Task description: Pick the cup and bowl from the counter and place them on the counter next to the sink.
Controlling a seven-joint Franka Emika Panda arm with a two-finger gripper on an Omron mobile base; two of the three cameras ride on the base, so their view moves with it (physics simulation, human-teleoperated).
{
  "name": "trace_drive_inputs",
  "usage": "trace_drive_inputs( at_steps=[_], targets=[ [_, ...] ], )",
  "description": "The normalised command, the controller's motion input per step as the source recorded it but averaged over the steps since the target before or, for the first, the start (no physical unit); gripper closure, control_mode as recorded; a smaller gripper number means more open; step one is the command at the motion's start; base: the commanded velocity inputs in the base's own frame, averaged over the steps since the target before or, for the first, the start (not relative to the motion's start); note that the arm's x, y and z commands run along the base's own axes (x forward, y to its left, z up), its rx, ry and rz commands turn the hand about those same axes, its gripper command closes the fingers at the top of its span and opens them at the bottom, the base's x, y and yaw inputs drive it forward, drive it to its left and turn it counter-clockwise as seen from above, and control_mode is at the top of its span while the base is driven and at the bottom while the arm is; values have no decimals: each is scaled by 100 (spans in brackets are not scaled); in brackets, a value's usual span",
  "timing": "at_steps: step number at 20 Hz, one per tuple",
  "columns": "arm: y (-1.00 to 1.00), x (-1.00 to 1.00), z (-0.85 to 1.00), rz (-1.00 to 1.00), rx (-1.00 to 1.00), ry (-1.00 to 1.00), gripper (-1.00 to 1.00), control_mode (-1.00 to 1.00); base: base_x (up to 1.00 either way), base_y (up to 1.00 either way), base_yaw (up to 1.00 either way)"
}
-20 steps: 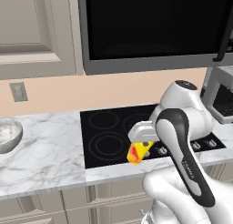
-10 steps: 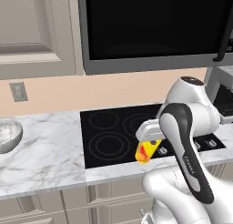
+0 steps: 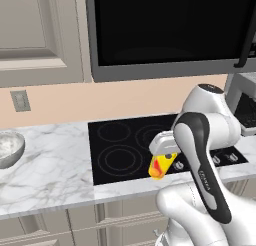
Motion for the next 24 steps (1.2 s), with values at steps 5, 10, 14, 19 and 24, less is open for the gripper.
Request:
trace_drive_inputs(
  at_steps=[5, 10, 14, 19, 24],
  targets=[
    [0, 0, 0, 0, 0, 0, 100, 100, -75, 6, 1],
    [0, 0, 0, 0, 0, 0, 100, 100, -37, 5, 3],
    [0, 0, 0, 0, 0, 0, 100, 100, -11, 28, 49],
    [0, 0, 0, 0, 0, 0, 100, 100, 0, 30, 84],
    [0, 0, 0, 0, 0, 0, 100, 100, 0, 23, 90]
  ],
)
